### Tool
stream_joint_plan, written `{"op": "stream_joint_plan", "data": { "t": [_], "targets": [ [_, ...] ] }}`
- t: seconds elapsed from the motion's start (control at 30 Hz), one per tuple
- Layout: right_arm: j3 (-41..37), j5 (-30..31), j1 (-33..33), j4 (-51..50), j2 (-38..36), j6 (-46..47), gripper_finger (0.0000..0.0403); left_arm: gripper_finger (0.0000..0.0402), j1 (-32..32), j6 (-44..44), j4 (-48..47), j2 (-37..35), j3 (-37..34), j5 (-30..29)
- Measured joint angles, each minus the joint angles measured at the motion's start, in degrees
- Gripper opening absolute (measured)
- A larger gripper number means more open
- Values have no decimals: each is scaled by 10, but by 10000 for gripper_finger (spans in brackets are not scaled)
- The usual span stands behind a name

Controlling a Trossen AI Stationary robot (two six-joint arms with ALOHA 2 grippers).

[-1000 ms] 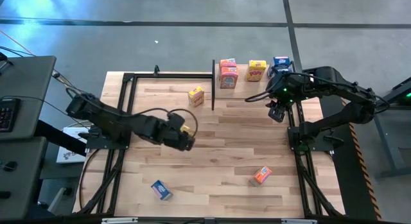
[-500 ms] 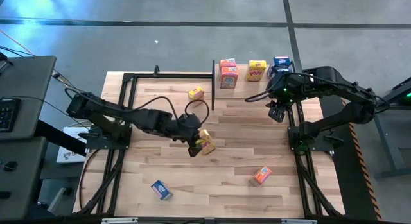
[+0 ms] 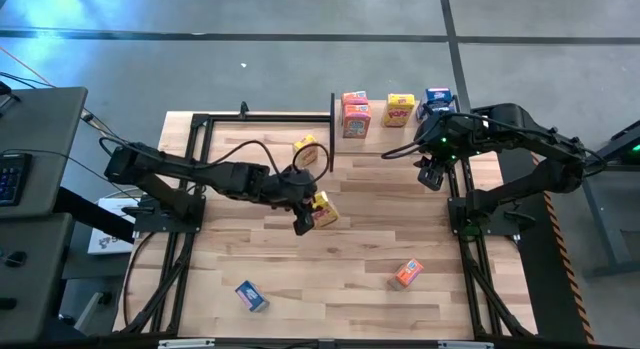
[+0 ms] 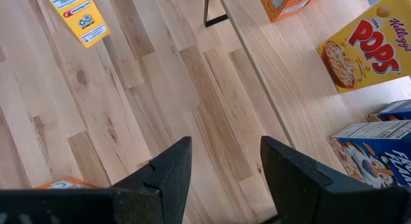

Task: Stack cereal on shelf
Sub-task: Put the bottom yellow cereal box on the shelf aligned with the other yellow cereal box

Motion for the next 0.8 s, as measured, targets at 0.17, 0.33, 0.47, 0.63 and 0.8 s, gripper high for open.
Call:
{"op": "stream_joint_plan", "data": {
  "t": [0.17, 0.33, 0.47, 0.63, 0.8],
  "targets": [
    [0, 0, 0, 8, 0, 0, 177, 156, 4, 36, 25, 0, 0, 0],
    [0, 0, 0, 18, 0, 0, 177, 156, 4, 70, 60, 0, 0, 0],
    [0, 0, 0, 27, 0, 0, 177, 156, 4, 92, 77, 0, 0, 0],
    [0, -1, 0, 30, 0, -26, 177, 156, 4, 103, 95, 0, 0, 0],
    [0, -24, 0, 41, 0, -31, 177, 156, 3, 104, 96, 0, 0, 0]
  ]
}}
